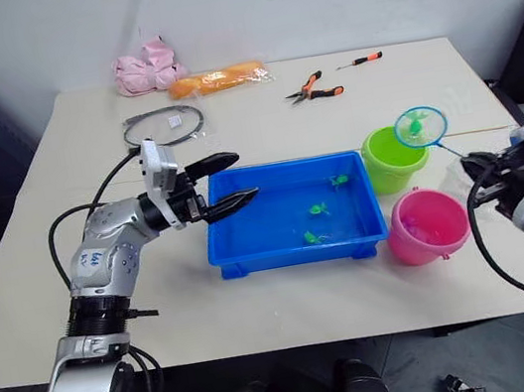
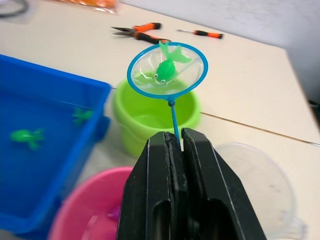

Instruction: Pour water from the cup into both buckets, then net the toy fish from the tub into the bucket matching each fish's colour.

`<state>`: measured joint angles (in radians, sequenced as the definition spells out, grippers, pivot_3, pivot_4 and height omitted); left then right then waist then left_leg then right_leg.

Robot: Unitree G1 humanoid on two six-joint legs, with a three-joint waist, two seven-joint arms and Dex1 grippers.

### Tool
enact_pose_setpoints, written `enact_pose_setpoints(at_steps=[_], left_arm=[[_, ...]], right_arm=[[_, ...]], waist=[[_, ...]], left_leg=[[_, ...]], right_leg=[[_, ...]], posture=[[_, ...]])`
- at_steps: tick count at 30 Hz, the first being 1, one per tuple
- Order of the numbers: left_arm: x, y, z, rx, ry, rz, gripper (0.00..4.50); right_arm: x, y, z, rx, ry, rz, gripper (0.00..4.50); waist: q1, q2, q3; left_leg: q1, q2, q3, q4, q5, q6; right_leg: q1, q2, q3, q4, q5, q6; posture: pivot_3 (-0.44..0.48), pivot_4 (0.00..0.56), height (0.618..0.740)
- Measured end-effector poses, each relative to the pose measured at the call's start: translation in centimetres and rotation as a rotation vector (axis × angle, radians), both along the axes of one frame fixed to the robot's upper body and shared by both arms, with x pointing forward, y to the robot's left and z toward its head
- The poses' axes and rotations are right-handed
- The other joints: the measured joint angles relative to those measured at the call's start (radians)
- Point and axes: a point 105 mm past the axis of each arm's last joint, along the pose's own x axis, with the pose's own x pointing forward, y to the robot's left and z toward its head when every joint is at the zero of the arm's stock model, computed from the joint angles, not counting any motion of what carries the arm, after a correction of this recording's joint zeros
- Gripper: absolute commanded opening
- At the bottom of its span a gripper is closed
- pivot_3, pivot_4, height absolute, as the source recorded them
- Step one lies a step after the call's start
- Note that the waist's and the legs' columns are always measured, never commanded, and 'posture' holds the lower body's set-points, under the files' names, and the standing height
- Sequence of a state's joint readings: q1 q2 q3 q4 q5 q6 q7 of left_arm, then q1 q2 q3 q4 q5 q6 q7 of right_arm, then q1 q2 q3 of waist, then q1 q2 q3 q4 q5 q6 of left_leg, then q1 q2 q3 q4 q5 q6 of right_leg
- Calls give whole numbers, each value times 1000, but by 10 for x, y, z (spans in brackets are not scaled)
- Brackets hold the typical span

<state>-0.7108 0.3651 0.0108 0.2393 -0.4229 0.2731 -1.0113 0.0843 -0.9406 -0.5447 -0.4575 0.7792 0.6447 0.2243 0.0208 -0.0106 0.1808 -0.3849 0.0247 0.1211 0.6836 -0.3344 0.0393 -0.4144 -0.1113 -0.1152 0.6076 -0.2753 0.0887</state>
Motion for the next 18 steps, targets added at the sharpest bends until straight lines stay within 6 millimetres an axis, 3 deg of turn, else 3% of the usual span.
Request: enact_pose_setpoints(at_steps=[11, 13, 18], left_arm=[[-1, -11, 0, -21, 8, -17, 4470], [1, -14, 10, -81, 1, -11, 4470], [-1, -15, 18, -95, -17, -14, 4470]], right_arm=[[24, -12, -18, -220, 13, -48, 0], [31, -16, -18, -476, -13, -55, 0], [36, -13, -20, -850, -51, -1, 0]], waist=[[5, 0, 0], [3, 0, 0], [2, 0, 0]], left_leg=[[0, -1, 0, 0, 1, -1], [0, -2, -1, 0, 2, 0], [0, -2, 0, 0, 3, -1]], right_leg=[[0, -1, 0, 1, 0, 0], [0, -1, 0, 1, 0, 1], [0, -1, 0, 1, 0, 1]], posture=[[0, 150, 740], [0, 150, 740], [0, 150, 740]])
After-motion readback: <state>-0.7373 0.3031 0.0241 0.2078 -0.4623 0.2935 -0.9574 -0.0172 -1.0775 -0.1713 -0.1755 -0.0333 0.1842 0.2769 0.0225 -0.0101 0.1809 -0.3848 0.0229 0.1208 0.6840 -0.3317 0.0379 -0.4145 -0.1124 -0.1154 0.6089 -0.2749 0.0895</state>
